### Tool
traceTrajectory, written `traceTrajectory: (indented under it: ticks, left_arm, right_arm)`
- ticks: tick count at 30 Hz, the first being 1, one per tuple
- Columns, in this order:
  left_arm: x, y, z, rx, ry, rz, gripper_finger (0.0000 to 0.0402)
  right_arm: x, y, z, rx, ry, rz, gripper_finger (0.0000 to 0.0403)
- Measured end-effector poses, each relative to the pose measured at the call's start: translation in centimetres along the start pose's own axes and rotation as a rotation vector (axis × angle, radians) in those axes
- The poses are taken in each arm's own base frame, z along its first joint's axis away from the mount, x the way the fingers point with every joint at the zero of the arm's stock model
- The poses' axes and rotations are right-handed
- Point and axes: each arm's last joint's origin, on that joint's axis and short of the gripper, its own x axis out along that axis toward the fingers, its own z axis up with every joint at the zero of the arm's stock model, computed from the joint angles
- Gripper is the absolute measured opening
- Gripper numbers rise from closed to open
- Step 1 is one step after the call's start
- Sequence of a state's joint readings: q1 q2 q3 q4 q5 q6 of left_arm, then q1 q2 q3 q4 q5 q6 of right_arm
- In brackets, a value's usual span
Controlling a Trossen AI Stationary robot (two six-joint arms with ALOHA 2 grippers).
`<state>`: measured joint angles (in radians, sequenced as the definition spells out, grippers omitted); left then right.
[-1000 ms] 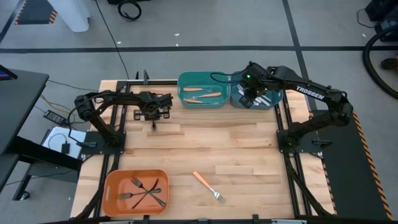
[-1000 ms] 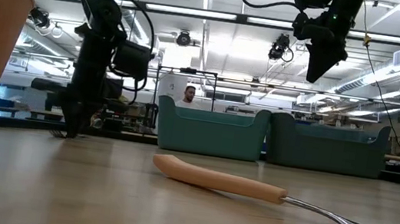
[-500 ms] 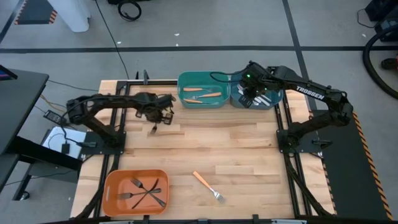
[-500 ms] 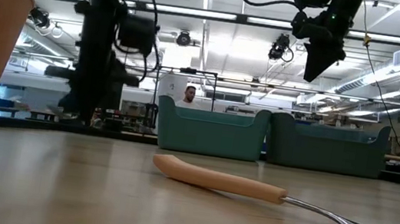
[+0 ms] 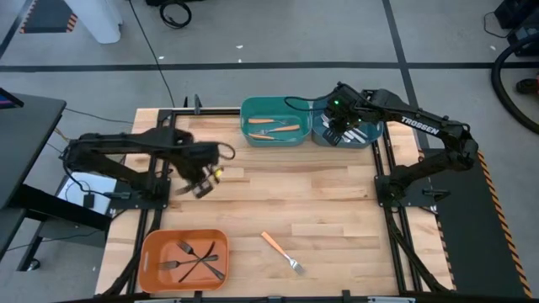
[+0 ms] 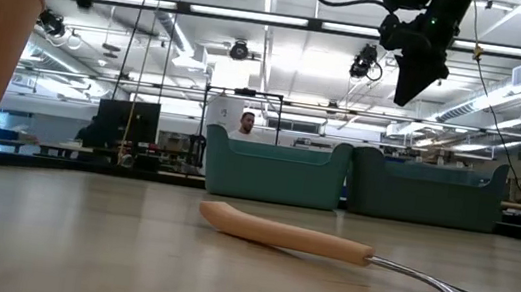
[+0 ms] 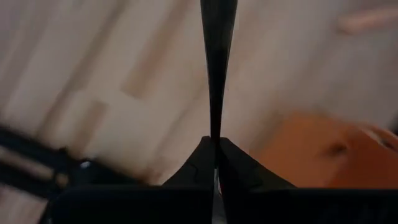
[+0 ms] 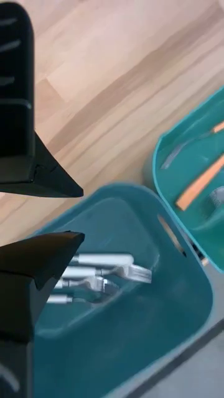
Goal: Sort silverware by color (type)
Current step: Put the black fork into the orange bin, then put the orange fork into the green bin
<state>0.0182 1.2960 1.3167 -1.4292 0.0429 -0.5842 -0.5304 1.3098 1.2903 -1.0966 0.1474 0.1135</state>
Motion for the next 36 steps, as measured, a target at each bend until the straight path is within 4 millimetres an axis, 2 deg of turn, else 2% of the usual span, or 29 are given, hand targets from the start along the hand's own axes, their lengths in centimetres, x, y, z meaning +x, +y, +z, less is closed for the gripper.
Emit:
traceTrajectory:
  ticks: [2, 5, 13, 18, 23, 28, 31, 36]
  left_arm:
    - [-1.3, -1.4, -1.5, 0.092, -0.022, -0.065, 0.0013]
    - [-2.0, -3.2, -3.7, 0.19, -0.011, -0.114, 0.0013]
    - [-2.0, -7.3, -9.0, 0.357, 0.023, -0.198, 0.0013]
    - [-0.7, -8.7, -11.3, 0.412, 0.039, -0.235, 0.0024]
    - [2.0, -8.8, -12.9, 0.377, 0.087, -0.193, 0.0061]
    - [4.4, -9.0, -13.7, 0.361, 0.095, -0.198, 0.0095]
    - [5.1, -8.9, -13.8, 0.327, 0.101, -0.186, 0.0105]
    - [4.9, -8.9, -13.2, 0.256, 0.096, -0.192, 0.0106]
  right_arm:
    - [0.0, 0.1, 0.0, 0.01, 0.001, 0.017, 0.0106]
    - [0.0, 0.4, 0.0, 0.036, 0.003, 0.039, 0.0106]
    - [-0.3, 2.0, -0.3, -0.021, -0.001, 0.077, 0.0106]
    - [-0.4, 2.7, -0.4, -0.027, -0.003, 0.091, 0.0106]
    - [-0.7, 3.8, -0.8, 0.086, 0.028, 0.143, 0.0106]
    - [-1.2, 6.1, -1.3, 0.107, 0.042, 0.229, 0.0105]
    - [-1.6, 7.4, -1.7, 0.134, 0.034, 0.25, 0.0105]
    - [-2.4, 9.8, -2.8, 0.179, 0.063, 0.307, 0.0105]
